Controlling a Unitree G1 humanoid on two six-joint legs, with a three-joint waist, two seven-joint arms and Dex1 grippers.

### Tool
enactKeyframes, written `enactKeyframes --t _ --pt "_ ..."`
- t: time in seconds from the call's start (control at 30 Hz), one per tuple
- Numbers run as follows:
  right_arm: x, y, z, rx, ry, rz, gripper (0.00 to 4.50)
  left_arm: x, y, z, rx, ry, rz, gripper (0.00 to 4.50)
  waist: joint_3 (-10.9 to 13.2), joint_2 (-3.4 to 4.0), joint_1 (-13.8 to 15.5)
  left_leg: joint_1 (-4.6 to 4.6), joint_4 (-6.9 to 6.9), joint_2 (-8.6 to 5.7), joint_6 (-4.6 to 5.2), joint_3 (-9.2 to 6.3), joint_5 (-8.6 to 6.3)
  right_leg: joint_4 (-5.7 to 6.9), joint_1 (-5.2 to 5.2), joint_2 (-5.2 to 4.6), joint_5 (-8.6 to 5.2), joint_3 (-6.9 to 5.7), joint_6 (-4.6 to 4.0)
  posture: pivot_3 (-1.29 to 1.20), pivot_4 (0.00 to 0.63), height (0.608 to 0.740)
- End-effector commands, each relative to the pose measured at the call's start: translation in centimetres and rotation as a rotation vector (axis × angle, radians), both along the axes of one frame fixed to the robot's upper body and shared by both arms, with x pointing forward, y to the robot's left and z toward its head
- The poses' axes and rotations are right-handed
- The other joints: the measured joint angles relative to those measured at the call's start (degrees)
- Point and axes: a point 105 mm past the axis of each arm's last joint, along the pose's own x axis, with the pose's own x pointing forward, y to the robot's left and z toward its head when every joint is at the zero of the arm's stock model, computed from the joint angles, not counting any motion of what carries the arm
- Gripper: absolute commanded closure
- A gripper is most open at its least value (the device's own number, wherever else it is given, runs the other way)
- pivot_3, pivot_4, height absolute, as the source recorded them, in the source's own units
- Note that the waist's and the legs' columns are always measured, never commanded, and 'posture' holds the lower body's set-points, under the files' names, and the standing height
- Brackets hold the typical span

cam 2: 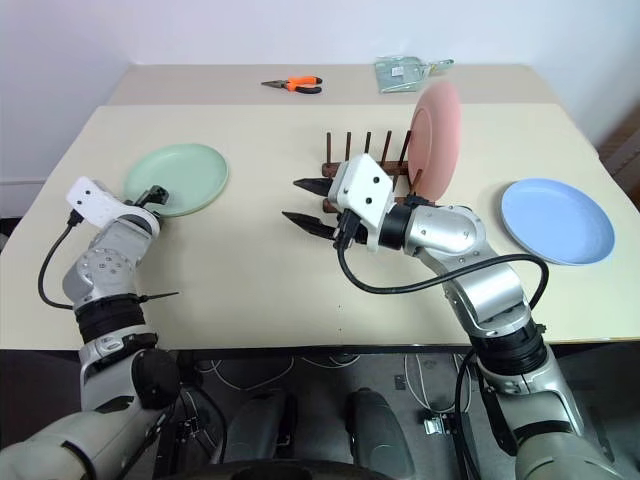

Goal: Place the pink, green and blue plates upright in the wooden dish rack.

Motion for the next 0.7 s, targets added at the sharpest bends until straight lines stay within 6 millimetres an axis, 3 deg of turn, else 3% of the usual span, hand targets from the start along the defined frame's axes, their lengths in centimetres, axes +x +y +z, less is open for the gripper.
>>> enactKeyframes --t 0.03,0.13,0.33,0.4,0.5,0.6,0.7 --pt "-0.5 0.1 0.9 0.002 -0.067 -0.008 2.37 0.0 0.3 0.5 -0.054 -0.028 0.011 0.30 0.0 0.00 -0.1 0.00 0.00 0.00 -0.01 0.00 0.00 0.00 0.00 0.00 0.00 0.00 0.00 0.00 0.150 0.740" --pt "-0.5 0.0 0.7 -0.007 -0.074 -0.020 2.37 0.1 0.0 0.2 -0.091 -0.028 0.002 1.35 0.0 0.00 0.0 0.01 -0.02 0.00 -0.04 0.00 0.02 0.01 -0.01 0.00 0.00 0.00 0.00 0.00 0.150 0.740" --pt "-0.1 -0.2 0.4 -0.037 -0.098 -0.043 2.37 0.3 -0.6 1.3 -0.109 -0.076 -0.033 4.33 0.0 -0.01 0.1 0.00 -0.01 0.00 -0.05 0.00 0.02 0.00 0.00 0.00 0.00 0.00 0.00 0.00 0.150 0.740" --pt "0.1 -0.2 0.3 -0.055 -0.100 -0.045 2.37 0.6 -1.7 2.6 -0.060 -0.130 -0.113 4.43 0.0 -0.02 0.0 0.01 -0.01 0.00 -0.08 0.00 0.04 0.00 0.00 0.00 0.00 0.00 0.00 0.00 0.150 0.740" --pt "0.6 0.0 0.4 -0.070 -0.102 -0.049 1.59 0.9 -4.1 6.3 0.010 -0.290 -0.230 4.50 0.0 -0.04 0.0 0.00 -0.02 -0.01 -0.17 0.00 0.10 0.00 0.00 0.00 0.00 -0.01 0.00 0.00 0.150 0.740" --pt "2.0 0.4 1.4 -0.136 -0.244 -0.098 0.15 0.5 -7.0 10.9 0.108 -0.459 -0.349 4.50 0.0 -0.05 0.0 -0.01 -0.01 -0.01 -0.22 0.01 0.12 0.00 -0.01 0.00 0.00 0.00 0.00 0.00 0.150 0.740" --pt "4.1 0.9 2.1 -0.282 -0.484 -0.170 0.06 -0.3 -11.1 14.8 0.206 -0.568 -0.476 4.50 0.0 -0.05 -0.1 0.00 -0.03 -0.02 -0.28 0.02 0.16 0.01 -0.04 0.01 0.00 0.01 -0.01 0.00 0.150 0.740"
